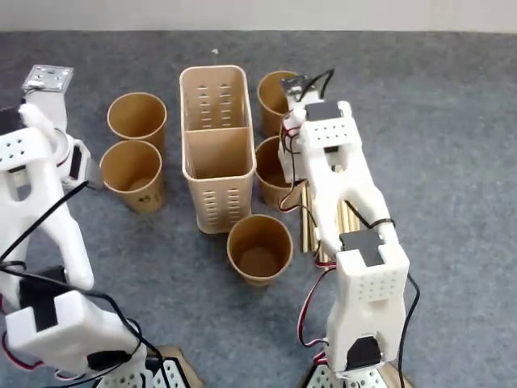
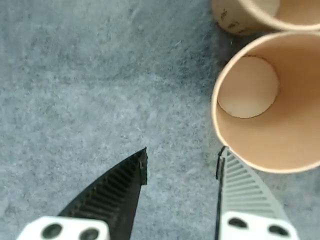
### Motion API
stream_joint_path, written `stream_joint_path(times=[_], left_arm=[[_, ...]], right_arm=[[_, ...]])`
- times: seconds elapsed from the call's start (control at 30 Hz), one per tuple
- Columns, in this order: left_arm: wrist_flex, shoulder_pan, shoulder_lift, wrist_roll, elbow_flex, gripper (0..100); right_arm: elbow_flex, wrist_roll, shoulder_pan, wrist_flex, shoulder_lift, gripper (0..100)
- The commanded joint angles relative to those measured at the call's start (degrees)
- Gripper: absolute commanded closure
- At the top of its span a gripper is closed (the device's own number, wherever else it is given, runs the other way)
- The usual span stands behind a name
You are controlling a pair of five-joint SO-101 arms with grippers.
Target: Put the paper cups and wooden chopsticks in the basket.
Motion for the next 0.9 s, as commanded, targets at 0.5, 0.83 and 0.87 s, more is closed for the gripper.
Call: stream_joint_path(times=[0.5, 0.83, 0.87], left_arm=[[10.1, 4.6, -5.2, -0.3, -12.7, 75], [10.5, 5.4, -5.1, 0.1, -13.1, 75], [9.8, 5.4, -5.1, 0.1, -11.6, 75]], right_arm=[[1.5, -0.2, -0.6, -1.1, -3.7, 99.2], [1.5, -0.2, -0.7, -1.1, -3.7, 99.2], [1.5, -0.2, -0.7, -1.1, -3.7, 99.2]])
